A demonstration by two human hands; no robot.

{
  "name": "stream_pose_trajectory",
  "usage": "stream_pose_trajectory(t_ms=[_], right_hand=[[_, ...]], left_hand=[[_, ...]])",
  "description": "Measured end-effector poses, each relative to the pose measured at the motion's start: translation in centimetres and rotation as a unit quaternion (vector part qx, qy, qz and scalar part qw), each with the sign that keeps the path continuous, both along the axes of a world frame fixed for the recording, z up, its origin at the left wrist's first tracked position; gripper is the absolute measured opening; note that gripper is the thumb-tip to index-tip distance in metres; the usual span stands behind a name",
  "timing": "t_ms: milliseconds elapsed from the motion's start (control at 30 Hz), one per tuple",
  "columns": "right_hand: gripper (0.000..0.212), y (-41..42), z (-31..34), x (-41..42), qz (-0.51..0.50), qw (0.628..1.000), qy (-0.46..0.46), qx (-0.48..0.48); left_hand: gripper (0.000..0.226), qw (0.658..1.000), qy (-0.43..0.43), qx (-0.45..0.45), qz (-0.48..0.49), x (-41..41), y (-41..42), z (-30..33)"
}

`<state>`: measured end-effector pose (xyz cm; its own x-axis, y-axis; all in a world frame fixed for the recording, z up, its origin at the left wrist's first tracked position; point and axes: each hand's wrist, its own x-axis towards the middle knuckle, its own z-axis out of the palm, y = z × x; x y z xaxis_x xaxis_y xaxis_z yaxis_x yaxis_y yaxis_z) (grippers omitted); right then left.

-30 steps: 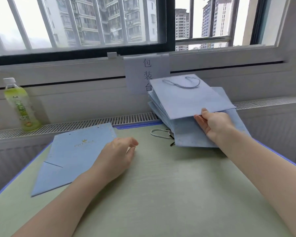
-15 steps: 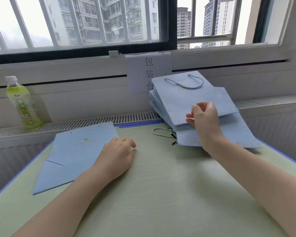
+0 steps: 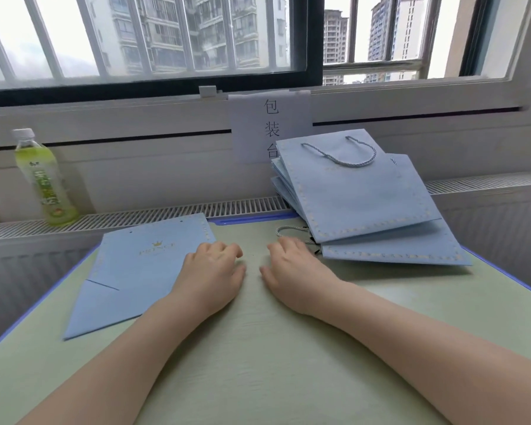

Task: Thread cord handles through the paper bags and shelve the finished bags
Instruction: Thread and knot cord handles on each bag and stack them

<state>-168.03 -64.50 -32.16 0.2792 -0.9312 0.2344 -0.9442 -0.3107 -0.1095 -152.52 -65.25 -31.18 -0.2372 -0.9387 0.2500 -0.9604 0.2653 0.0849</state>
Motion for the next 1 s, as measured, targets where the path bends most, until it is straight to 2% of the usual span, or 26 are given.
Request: stream_pose_trajectory(t_ms=[200,400,500,600,700,767,900,1000], right_hand=[[0.045,-0.1,0.5,-0.1,-0.071,0.993,-0.037,0.089],[0.042,0.0,0.8,0.0,-0.113,0.991,-0.029,0.068],[0.029,0.2,0.7,0.1,-0.065,0.997,-0.038,0.017],[0.028,-0.1,0.0,0.0,0.052,0.996,-0.067,-0.02],[0.028,0.7,0.1,0.4,0.188,0.979,-0.065,-0.04],[0.026,1.7,0.5,0.6,0.241,0.968,-0.055,-0.044],[0.021,3.3,1.2,0.3,0.257,0.961,-0.074,-0.074],[0.031,3.6,1.3,0.1,0.211,0.975,0.0,-0.068]], left_hand=[[0.049,0.999,-0.001,0.019,0.044,0.1,0.2,-0.3],[0.05,0.997,-0.032,0.044,0.062,-0.2,-0.3,-0.5],[0.054,0.993,-0.059,0.057,0.086,-0.1,-0.3,-0.3],[0.053,0.992,-0.075,0.066,0.081,0.2,-0.2,0.1],[0.043,0.995,-0.023,0.062,0.072,0.6,-0.3,1.2],[0.035,0.996,0.019,0.039,0.072,1.0,-0.3,2.1],[0.024,0.99,0.109,0.027,0.082,1.9,-0.4,2.9],[0.027,0.987,0.046,0.0,0.155,2.6,-0.5,2.5]])
